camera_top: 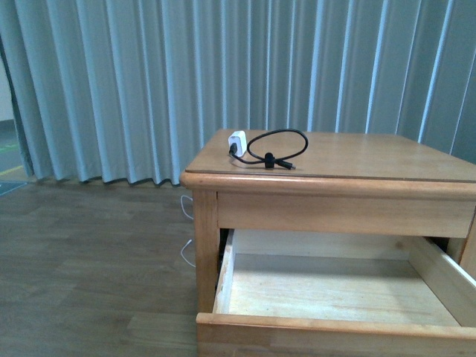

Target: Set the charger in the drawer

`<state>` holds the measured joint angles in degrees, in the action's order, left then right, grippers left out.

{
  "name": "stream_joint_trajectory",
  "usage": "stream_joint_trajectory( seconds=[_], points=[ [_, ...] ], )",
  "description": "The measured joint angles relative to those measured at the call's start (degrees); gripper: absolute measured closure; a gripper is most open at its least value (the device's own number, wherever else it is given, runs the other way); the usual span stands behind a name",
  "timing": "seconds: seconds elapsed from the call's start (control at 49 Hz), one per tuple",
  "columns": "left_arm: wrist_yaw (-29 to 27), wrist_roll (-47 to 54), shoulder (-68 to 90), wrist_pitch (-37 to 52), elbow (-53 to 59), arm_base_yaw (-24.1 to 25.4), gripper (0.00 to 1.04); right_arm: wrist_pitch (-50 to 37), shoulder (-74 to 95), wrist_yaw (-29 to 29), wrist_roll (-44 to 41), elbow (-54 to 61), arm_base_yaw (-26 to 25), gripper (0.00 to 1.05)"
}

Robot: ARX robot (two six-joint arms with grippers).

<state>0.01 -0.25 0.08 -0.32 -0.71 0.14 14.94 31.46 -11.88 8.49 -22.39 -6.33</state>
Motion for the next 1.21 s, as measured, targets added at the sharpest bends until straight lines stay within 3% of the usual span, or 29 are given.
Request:
stream_joint_trajectory(
  seconds=[0.266, 0.409, 0.531, 0.817, 1.205],
  points=[
    [-0.02, 0.0, 0.0, 0.0, 0.0, 0.0, 0.06, 0.68, -3.8, 0.31, -1.33, 0.83, -2.12, 0.08],
    [-0.02, 0.0, 0.0, 0.0, 0.0, 0.0, 0.06, -21.49, -10.16, 9.18, -6.12, 10.8, 1.44, 0.31],
    [0.0, 0.0, 0.0, 0.0, 0.0, 0.0, 0.06, -24.76, -12.79, 11.41, -7.43, 13.2, 5.75, 0.5],
    [-0.02, 0.0, 0.0, 0.0, 0.0, 0.0, 0.06, -24.76, -13.22, 11.82, -8.11, 14.32, 6.1, 0.06],
    [-0.02, 0.0, 0.0, 0.0, 0.0, 0.0, 0.06, -24.76, -13.27, 11.85, -8.24, 14.32, 6.12, 0.08]
  ],
)
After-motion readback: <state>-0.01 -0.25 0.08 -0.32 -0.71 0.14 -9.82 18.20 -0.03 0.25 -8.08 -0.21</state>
